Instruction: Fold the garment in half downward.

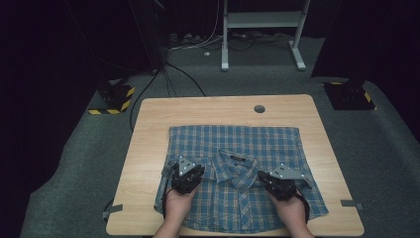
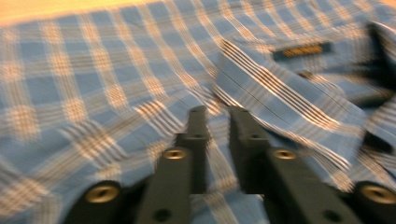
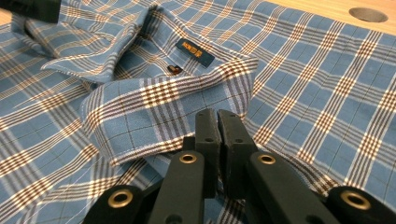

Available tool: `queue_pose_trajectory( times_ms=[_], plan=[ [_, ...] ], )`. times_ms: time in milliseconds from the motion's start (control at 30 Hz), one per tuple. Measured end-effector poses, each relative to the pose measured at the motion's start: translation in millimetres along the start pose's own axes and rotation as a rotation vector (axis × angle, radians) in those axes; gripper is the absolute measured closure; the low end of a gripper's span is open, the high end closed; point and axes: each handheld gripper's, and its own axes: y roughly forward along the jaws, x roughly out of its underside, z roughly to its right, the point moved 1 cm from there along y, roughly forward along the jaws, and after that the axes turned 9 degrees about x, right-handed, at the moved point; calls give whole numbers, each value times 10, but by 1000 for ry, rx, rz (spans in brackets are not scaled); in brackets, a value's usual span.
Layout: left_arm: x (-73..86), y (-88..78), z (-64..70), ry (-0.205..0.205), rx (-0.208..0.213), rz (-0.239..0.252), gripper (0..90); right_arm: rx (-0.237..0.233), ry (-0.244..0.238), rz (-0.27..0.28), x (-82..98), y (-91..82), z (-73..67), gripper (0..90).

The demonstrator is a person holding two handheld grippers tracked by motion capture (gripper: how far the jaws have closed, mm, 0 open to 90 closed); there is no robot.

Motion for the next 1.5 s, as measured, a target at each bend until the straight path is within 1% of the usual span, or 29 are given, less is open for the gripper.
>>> queue_pose_trajectory(
  times_ms=[33,67,100,200,267,300,333,367,433,500,567,633,700,833,900,967,1067,1167,1267,1367,1433,1467,1500],
  plan=[
    [-25,2,-13,-7,-2,2,727,-2,2,0,11,-8,-4,870],
    [-70,22,-32,-13,-17,6,703,-5,4,1,21,-14,-9,869],
    [-105,44,-51,-7,-29,3,669,-7,2,1,38,-25,-21,869],
    [-201,166,-99,-14,-54,-8,592,-13,-12,6,76,-58,-54,869],
    [-270,291,-136,-9,-80,-33,550,-15,-13,7,92,-70,-62,869],
    [-308,356,-165,-1,-106,-49,514,-18,-13,9,100,-72,-65,869],
    [-343,419,-197,-8,-119,-61,486,-20,-14,10,108,-73,-67,869],
    [-380,504,-231,-26,-124,-76,477,-22,-14,9,116,-73,-71,869],
    [-416,610,-261,-31,-131,-103,451,-25,-15,11,130,-67,-79,868],
    [-432,715,-276,-27,-143,-130,429,-28,-9,10,147,-61,-83,868],
    [-420,788,-278,-29,-139,-152,413,-32,-6,12,163,-47,-84,868],
    [-393,826,-271,-39,-130,-154,403,-34,-1,10,172,-39,-80,868],
    [-361,857,-260,-34,-115,-167,398,-36,0,12,175,-34,-75,868],
    [-330,862,-241,-41,-86,-154,392,-37,-2,16,172,-38,-74,867],
    [-312,835,-228,-60,-67,-137,393,-37,-4,16,176,-44,-71,867],
    [-292,790,-209,-66,-53,-120,394,-35,-7,16,181,-43,-64,867],
    [-250,707,-160,-65,-33,-92,393,-36,0,12,189,-32,-57,865],
    [-211,650,-121,-65,-15,-75,387,-34,-3,8,194,-23,-61,864],
    [-186,617,-123,-56,-25,-70,377,-34,-14,4,194,-28,-73,865],
    [-189,610,-193,-81,-42,-66,360,-35,-22,2,193,-46,-84,866],
    [-188,606,-219,-100,-32,-64,342,-37,-28,4,194,-64,-93,866],
    [-188,599,-213,-100,-29,-62,336,-38,-29,5,197,-73,-99,866],
    [-191,586,-197,-98,-15,-56,332,-40,-30,5,198,-79,-102,866]
  ],
)
